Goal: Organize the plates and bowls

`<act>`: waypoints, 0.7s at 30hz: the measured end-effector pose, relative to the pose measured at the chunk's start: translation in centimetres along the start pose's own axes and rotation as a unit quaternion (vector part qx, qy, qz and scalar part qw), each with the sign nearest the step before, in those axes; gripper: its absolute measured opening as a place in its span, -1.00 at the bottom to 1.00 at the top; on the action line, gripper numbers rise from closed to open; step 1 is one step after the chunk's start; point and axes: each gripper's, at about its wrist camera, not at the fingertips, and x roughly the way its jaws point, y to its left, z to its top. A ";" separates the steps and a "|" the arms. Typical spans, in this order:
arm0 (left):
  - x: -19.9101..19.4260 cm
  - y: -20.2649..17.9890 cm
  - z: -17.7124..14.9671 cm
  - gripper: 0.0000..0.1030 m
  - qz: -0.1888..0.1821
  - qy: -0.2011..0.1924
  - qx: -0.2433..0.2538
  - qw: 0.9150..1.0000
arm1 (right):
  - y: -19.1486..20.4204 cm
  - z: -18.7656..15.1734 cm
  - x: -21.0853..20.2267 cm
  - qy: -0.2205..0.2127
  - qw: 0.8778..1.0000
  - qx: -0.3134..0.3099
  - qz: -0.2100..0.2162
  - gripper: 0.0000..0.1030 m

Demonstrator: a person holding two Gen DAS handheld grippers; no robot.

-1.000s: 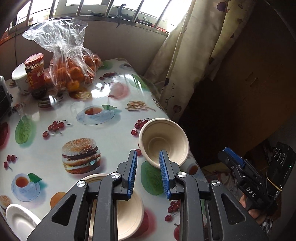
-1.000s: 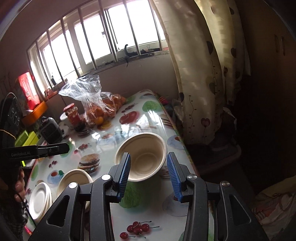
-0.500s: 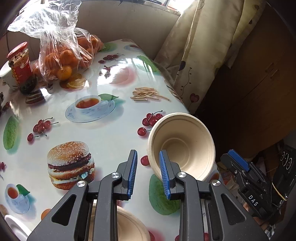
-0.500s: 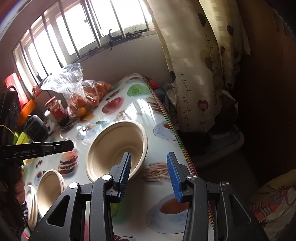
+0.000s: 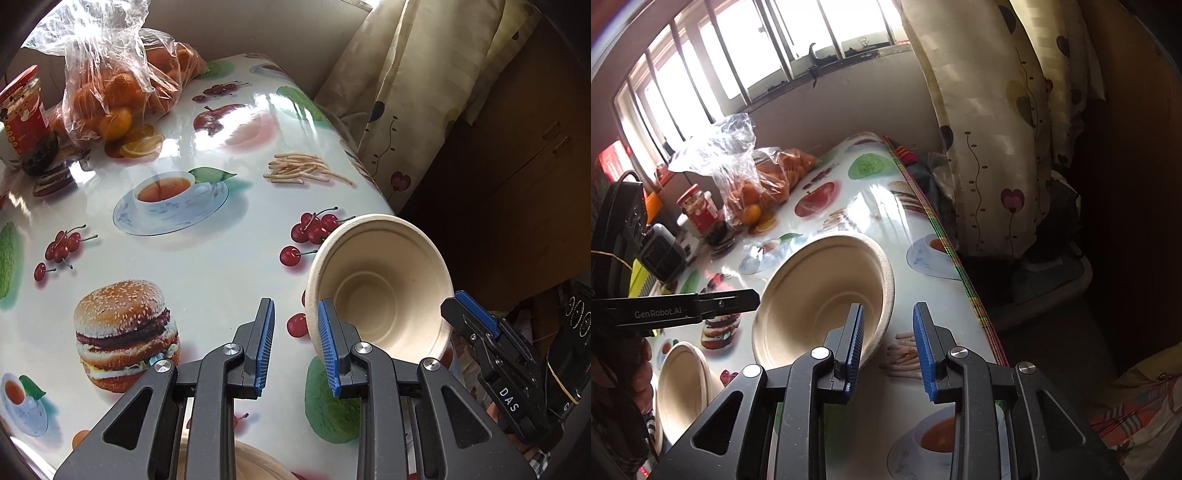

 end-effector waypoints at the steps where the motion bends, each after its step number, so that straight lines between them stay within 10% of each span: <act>1: 0.1 0.1 0.0 -0.50 -0.003 0.001 -0.003 1.000 | 0.0 0.0 0.1 0.001 1.000 0.001 -0.001 -0.54; 21: 0.8 -0.4 0.0 -0.86 -0.017 0.010 -0.005 1.000 | 0.1 0.0 1.1 0.011 1.000 0.010 0.014 -0.68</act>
